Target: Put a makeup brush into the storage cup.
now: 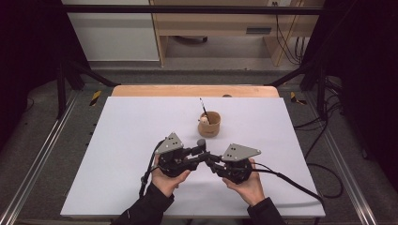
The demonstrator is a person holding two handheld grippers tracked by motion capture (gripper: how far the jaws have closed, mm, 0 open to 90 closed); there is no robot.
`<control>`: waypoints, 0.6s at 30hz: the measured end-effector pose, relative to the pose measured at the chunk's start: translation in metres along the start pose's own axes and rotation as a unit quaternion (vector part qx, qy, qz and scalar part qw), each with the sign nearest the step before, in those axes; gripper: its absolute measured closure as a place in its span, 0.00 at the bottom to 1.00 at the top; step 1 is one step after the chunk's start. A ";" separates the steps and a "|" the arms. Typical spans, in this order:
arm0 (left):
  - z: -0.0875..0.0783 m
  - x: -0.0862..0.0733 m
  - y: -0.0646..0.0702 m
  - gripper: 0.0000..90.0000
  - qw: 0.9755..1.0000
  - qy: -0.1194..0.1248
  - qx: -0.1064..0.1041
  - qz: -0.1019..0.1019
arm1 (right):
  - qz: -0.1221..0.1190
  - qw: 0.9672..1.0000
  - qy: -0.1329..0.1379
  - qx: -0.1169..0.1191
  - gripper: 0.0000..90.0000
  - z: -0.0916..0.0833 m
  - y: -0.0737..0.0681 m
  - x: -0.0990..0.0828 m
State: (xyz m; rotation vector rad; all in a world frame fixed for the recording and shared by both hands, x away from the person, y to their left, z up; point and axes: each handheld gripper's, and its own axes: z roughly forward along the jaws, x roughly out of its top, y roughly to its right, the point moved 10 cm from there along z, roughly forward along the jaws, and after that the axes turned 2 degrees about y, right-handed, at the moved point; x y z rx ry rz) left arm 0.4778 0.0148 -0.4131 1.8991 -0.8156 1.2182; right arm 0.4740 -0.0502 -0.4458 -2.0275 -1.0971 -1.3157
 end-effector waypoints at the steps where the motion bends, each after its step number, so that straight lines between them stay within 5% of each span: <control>1: -0.002 0.000 -0.001 0.68 1.000 0.000 0.001 0.003 | 0.001 1.000 -0.001 -0.001 0.88 0.000 0.000 0.000; 18: -0.032 -0.005 -0.025 0.34 0.999 -0.003 0.028 0.037 | 0.022 0.999 0.002 -0.027 0.88 -0.007 0.015 0.000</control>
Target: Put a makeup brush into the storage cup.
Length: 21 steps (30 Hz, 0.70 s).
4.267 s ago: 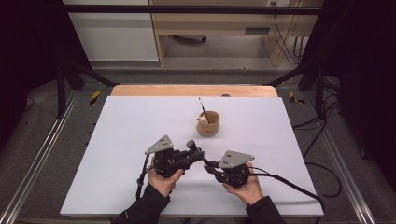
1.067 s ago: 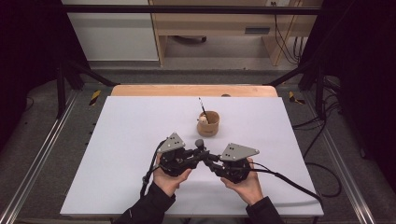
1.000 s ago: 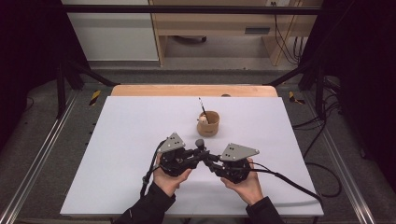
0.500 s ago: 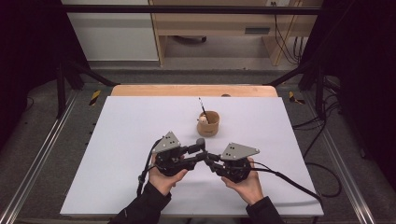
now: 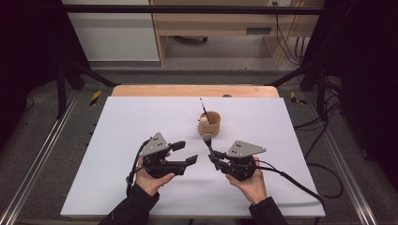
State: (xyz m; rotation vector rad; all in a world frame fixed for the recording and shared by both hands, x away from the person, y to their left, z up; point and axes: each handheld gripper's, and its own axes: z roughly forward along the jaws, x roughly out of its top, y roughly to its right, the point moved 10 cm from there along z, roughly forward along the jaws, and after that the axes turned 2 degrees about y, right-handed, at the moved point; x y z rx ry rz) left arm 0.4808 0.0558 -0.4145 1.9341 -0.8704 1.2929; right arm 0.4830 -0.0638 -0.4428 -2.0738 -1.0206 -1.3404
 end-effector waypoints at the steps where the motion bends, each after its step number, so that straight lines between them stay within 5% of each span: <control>1: -0.001 -0.001 -0.001 0.33 1.000 0.000 0.002 0.001 | 0.001 1.000 0.000 -0.002 0.88 -0.001 0.001 0.000; 21: -0.032 -0.025 -0.035 0.15 0.998 -0.011 0.053 0.021 | 0.019 0.999 0.015 -0.024 0.88 -0.015 0.019 0.003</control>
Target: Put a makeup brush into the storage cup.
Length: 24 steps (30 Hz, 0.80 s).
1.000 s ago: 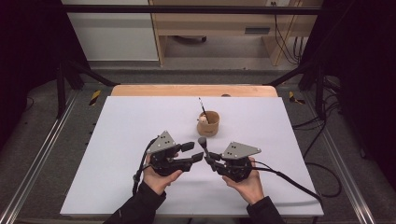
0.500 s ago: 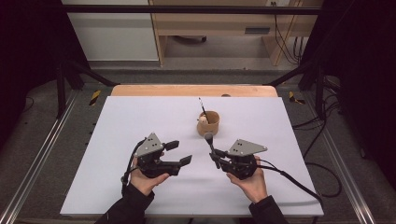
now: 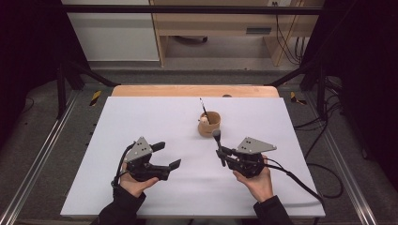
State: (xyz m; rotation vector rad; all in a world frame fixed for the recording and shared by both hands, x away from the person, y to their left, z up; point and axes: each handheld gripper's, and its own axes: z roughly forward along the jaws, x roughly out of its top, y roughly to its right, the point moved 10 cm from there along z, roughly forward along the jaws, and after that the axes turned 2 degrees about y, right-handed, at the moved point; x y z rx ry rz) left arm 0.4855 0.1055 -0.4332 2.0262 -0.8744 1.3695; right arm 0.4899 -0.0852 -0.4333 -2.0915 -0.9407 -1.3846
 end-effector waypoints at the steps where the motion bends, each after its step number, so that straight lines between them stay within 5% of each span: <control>1: -0.002 -0.001 -0.002 0.14 1.000 -0.001 0.004 -0.001 | -0.001 1.000 0.001 -0.002 0.88 -0.001 0.001 0.000; 24: -0.028 -0.025 -0.040 0.09 0.998 -0.018 0.059 -0.011 | 0.021 0.999 0.027 -0.025 0.88 -0.017 0.016 0.011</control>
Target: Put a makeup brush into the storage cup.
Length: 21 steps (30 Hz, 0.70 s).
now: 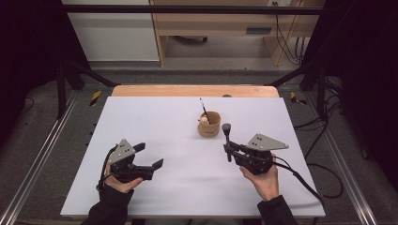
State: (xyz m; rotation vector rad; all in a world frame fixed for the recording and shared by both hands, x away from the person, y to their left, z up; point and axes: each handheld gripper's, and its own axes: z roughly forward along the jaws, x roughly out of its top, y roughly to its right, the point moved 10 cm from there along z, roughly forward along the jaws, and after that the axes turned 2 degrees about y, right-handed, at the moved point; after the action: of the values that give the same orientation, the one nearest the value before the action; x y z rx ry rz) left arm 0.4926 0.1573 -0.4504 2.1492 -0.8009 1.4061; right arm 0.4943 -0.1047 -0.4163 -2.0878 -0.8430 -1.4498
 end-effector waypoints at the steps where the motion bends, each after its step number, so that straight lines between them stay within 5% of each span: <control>1: -0.001 -0.001 -0.002 0.09 1.000 -0.002 0.003 0.000 | 0.001 1.000 0.001 -0.002 0.88 0.000 0.001 0.001; 21: -0.016 -0.016 -0.029 0.08 0.999 -0.013 0.035 -0.003 | 0.042 0.998 0.041 -0.025 0.88 0.001 0.021 0.025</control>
State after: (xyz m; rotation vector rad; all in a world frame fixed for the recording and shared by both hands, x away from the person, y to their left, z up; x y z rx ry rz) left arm 0.4965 0.1921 -0.4610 2.2255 -0.7649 1.4264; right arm 0.5164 -0.1134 -0.3937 -2.0591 -0.6858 -1.5154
